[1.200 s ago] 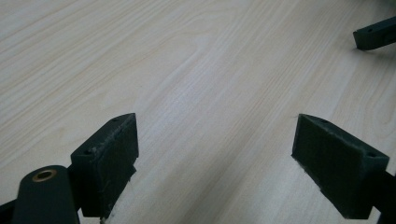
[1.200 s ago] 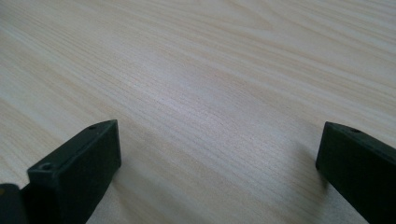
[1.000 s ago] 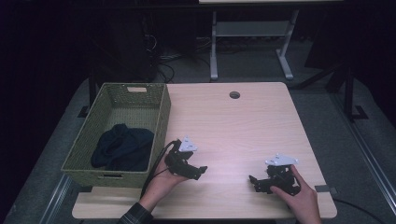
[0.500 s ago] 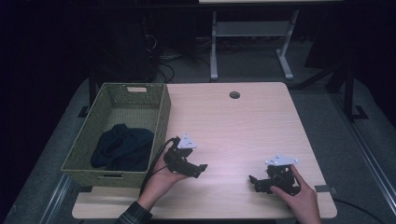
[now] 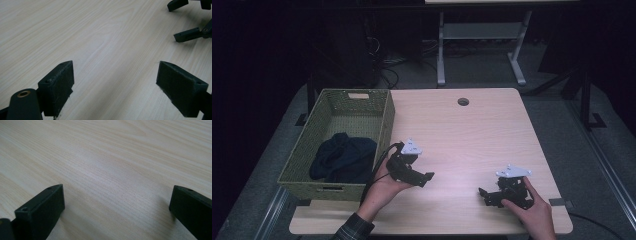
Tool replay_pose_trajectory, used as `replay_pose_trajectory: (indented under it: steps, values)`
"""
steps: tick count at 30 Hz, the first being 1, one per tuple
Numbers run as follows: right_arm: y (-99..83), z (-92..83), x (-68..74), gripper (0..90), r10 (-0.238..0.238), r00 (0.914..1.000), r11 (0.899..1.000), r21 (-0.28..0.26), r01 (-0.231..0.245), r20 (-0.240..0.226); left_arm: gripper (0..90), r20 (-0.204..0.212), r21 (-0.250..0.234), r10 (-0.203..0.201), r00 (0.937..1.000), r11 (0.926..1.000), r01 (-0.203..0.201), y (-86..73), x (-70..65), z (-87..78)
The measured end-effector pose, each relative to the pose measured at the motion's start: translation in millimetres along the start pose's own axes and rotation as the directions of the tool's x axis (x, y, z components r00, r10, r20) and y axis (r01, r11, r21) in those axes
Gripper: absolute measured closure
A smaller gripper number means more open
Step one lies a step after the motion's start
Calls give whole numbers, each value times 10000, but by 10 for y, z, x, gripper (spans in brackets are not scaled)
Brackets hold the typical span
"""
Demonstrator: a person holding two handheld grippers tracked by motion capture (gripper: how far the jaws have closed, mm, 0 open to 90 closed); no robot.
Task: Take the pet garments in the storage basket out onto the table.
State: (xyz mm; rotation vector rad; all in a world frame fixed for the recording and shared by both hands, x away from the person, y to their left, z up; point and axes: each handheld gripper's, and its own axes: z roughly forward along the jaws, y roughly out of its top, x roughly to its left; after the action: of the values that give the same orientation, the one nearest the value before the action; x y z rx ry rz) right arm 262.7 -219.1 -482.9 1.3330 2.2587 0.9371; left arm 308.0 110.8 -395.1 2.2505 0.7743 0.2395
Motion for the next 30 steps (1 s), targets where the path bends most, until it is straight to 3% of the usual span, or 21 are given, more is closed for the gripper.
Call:
replay_pose_trajectory:
  steps: [12, 30]
  values:
    - [0, 0, 0, 0, -5, 10000, 10000, -6, 5, 1, 139, 92, -194, 89, 9999, 9998, -88, 120, 47, -100]
    - [0, 0, -1, 0, -10, 10000, 10000, -1, 10, -1, 139, -142, -336, 235, 9996, 9991, -240, 217, 168, -278]
